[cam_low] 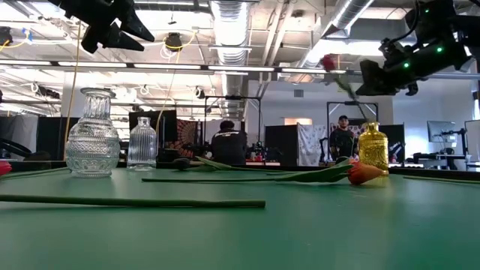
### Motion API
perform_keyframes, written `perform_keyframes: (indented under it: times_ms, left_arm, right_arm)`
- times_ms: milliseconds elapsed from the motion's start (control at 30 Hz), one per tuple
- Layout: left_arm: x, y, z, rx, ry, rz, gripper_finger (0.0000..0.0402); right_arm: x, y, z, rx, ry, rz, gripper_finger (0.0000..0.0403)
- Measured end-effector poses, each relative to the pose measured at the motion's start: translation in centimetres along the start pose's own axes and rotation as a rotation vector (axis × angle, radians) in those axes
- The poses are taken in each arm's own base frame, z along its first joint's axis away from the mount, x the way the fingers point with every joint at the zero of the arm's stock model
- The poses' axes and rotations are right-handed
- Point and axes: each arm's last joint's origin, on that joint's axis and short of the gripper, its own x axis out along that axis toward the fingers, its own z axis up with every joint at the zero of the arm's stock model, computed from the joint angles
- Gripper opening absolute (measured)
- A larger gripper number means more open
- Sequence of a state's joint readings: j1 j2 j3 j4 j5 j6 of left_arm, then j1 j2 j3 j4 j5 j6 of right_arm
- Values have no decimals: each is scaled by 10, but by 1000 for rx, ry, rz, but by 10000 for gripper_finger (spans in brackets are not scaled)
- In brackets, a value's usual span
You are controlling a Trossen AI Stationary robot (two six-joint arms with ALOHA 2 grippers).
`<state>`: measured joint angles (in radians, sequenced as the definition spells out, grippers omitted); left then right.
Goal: Sort flowers into vase by color
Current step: Put the top center red flower into the yellow vase, then move the bottom transparent vase to the middle left of the table
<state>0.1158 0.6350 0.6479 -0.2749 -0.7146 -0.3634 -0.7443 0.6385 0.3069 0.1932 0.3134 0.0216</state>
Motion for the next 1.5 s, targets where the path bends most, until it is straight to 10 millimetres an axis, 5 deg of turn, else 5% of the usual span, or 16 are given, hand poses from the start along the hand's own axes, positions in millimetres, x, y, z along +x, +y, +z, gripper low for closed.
perform_keyframes:
  times_ms: [367,600,967,1267,1500]
  left_arm:
    - [0,0,0,0,0,0,193]
    - [0,0,0,1,0,-1,193]
    - [0,-2,-1,31,20,-56,193]
    - [-2,-7,-7,79,141,-301,193]
    - [-7,-9,-22,60,382,-524,193]
  right_arm:
    - [-9,-2,-2,-22,56,26,162]
    - [-18,-3,16,-68,225,72,229]
    - [-46,10,45,-196,391,450,240]
    - [-62,41,51,-274,398,713,240]
    - [-68,89,39,-341,474,921,240]
